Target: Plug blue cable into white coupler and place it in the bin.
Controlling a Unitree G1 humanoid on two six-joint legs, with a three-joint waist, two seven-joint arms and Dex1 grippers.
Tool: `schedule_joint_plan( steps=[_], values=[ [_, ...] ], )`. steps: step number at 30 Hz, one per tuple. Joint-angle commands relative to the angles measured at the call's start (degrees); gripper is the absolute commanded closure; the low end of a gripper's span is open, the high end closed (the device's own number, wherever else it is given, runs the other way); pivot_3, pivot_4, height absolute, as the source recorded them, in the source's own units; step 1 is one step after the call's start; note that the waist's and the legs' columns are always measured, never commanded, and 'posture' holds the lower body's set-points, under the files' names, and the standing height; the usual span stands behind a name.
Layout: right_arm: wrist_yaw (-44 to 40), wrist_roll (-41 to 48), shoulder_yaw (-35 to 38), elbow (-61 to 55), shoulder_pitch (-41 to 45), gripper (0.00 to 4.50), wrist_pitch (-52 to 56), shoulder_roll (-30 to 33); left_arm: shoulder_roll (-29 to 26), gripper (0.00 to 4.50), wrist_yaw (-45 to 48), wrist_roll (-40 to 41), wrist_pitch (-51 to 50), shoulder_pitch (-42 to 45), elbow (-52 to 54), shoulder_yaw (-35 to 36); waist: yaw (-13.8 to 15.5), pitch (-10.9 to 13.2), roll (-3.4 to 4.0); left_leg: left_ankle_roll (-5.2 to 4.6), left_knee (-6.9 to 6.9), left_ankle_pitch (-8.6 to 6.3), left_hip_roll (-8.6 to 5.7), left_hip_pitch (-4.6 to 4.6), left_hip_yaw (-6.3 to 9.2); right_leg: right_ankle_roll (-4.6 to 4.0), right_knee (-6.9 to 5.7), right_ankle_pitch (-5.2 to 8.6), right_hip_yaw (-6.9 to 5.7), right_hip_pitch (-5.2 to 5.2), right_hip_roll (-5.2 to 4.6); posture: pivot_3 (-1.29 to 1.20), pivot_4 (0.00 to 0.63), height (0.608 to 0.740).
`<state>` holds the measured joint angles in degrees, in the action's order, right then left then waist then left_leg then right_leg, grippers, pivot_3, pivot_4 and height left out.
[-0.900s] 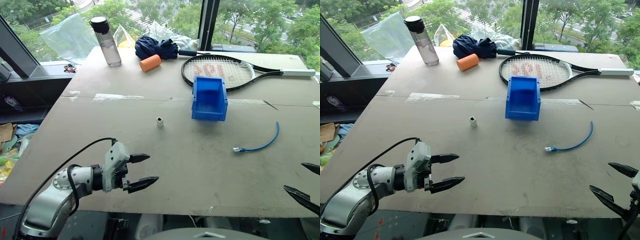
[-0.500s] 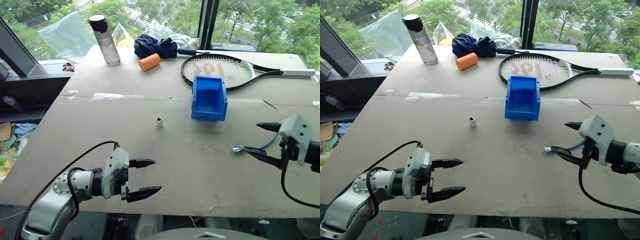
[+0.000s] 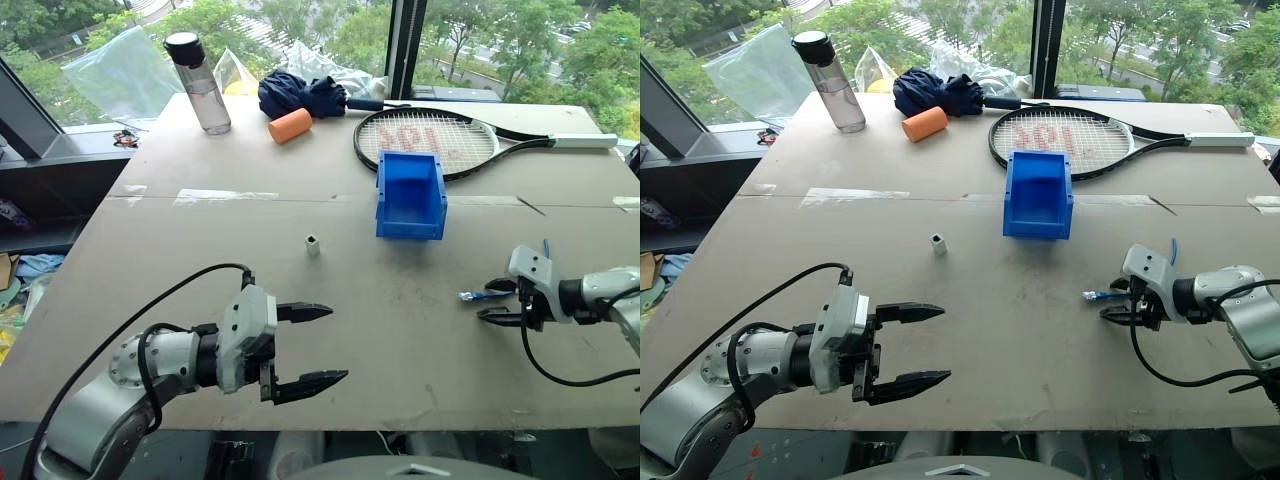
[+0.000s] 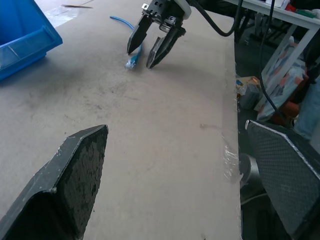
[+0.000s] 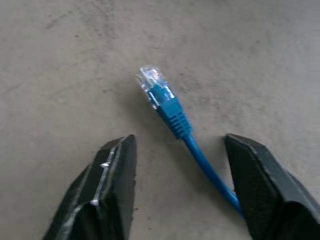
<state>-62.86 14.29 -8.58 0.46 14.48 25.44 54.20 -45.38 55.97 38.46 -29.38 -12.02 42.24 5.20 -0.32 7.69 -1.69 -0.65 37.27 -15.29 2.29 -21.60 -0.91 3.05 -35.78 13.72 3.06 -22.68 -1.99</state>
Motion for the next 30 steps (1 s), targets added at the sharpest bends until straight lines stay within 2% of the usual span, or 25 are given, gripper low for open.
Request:
schedule_joint_plan(
  steps=[1,3,10,14,16,19,22,25,27,28,30],
  values=[
    [-0.59,-2.96,-2.14,3.46,0.25,3.41,-3.31,-2.15,-0.06,0.00,0.14,-0.08,0.97,1.00,-0.20,-0.46,-0.42,-0.11,-0.17,0.00,0.00,0.00,0.02,0.03,0.00,0.00,-0.04,0.00,0.00,0.00,0.01,0.00,0.150,0.740],
    [-0.94,-3.18,-1.82,2.94,-0.57,4.46,-3.80,-2.42,-0.22,0.00,0.04,0.26,0.51,2.37,-0.97,-0.59,-0.54,-0.20,-0.32,0.00,-0.01,0.00,0.05,0.05,0.01,0.00,-0.06,0.00,0.00,0.00,0.04,0.00,0.150,0.740],
    [1.28,-2.60,-2.54,-9.55,-1.75,4.46,0.83,-5.41,0.50,0.00,-2.60,1.87,-2.56,7.55,-2.86,-1.03,-0.85,-0.24,-0.38,0.00,0.00,0.00,0.10,0.08,0.00,-0.01,-0.11,-0.01,0.01,0.00,0.08,0.00,0.150,0.740],
    [4.44,-5.31,-8.97,-16.70,2.66,4.46,6.77,-11.58,2.39,0.00,-6.46,-3.07,-2.41,12.03,-5.22,-4.63,-1.03,-0.20,-0.27,0.00,-0.05,0.00,0.18,0.10,0.07,0.00,-0.16,-0.02,0.01,-0.02,0.22,0.00,0.150,0.740],
    [5.24,-6.78,-11.46,-17.33,4.73,4.46,8.90,-13.61,3.28,0.00,-6.92,-5.51,-1.89,14.58,-7.61,-7.25,-0.73,-0.11,-0.09,0.00,-0.06,0.00,0.18,0.07,0.12,-0.02,-0.17,-0.03,0.00,-0.03,0.26,0.00,0.150,0.740],
    [6.30,-9.00,-14.81,-16.48,8.09,4.46,11.41,-15.99,4.17,0.00,-7.93,-7.84,-3.28,18.32,-10.48,-10.19,-0.53,-0.15,-0.19,0.00,-0.04,0.00,0.14,0.04,0.12,-0.04,-0.15,-0.03,-0.01,-0.03,0.23,0.00,0.150,0.740],
    [6.10,-10.40,-15.81,-14.52,9.70,3.69,11.00,-16.22,4.12,0.00,-6.16,-10.30,-4.66,23.15,-14.22,-14.56,-0.60,-0.16,-0.20,0.01,-0.03,0.00,0.14,0.06,0.12,-0.05,-0.16,-0.04,-0.01,-0.02,0.23,0.00,0.150,0.740],
    [7.49,-9.45,-11.07,-17.89,6.77,2.25,10.92,-14.14,5.49,0.00,-3.12,-13.71,-0.72,26.91,-19.97,-18.47,-0.45,-0.14,-0.13,0.00,-0.03,0.00,0.14,0.07,0.12,-0.10,-0.16,-0.06,-0.02,-0.02,0.25,0.00,0.150,0.740],
    [7.89,-6.49,-4.60,-22.42,1.82,1.11,10.17,-12.33,6.95,0.00,-0.97,-16.15,1.95,29.64,-24.47,-21.31,-0.10,-0.13,-0.09,0.00,-0.04,0.00,0.11,-0.06,0.16,-0.08,-0.12,-0.06,-0.06,-0.05,0.24,0.00,0.150,0.740],
    [7.74,-4.01,-0.59,-24.94,-1.46,0.91,9.64,-12.04,7.88,0.00,-0.36,-17.36,2.84,30.93,-26.80,-22.55,0.02,-0.13,-0.10,0.01,-0.04,0.00,0.10,-0.07,0.17,-0.07,-0.11,-0.07,-0.06,-0.08,0.23,0.00,0.150,0.740],
    [7.07,1.22,7.11,-30.69,-9.05,0.91,9.49,-11.99,9.16,0.00,1.49,-20.41,6.08,32.91,-31.33,-25.13,1.32,-0.13,0.03,0.00,-0.03,0.00,0.00,-0.19,0.26,0.06,-0.07,-0.13,-0.16,-0.10,0.13,0.00,0.150,0.740]
  ],
)
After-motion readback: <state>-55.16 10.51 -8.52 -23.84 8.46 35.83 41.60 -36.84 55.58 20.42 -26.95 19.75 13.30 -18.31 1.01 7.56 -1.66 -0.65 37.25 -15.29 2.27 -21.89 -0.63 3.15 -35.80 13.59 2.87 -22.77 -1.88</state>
